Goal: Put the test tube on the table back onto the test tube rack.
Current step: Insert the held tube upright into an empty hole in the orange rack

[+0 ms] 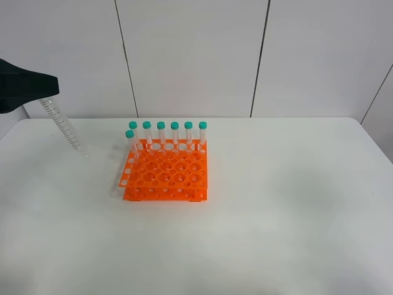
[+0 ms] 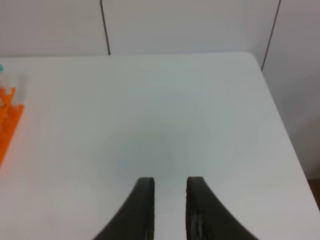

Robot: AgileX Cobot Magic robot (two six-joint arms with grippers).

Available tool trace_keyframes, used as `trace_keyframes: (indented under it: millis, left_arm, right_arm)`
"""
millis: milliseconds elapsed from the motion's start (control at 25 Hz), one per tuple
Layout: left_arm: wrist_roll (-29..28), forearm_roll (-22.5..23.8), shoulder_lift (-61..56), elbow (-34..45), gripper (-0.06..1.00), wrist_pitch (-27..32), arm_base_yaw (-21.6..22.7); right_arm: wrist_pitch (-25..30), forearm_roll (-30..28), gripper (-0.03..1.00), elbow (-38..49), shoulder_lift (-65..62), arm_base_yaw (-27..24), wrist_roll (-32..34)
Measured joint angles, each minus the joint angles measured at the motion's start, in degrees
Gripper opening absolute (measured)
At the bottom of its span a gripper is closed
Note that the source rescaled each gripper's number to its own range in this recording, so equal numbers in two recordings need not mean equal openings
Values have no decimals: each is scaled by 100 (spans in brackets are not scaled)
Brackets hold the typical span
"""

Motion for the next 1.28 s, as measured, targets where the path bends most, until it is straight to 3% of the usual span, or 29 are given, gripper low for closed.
trace_keyframes:
  millis: [440, 1280]
  left_arm:
    - [0, 0, 0, 0, 1, 0, 0]
    - [127, 0, 0, 0, 1, -1, 0]
  right_arm:
    - [47, 248, 0, 1511, -758, 0, 0]
    - [-69, 285, 0, 1576, -916, 0, -60]
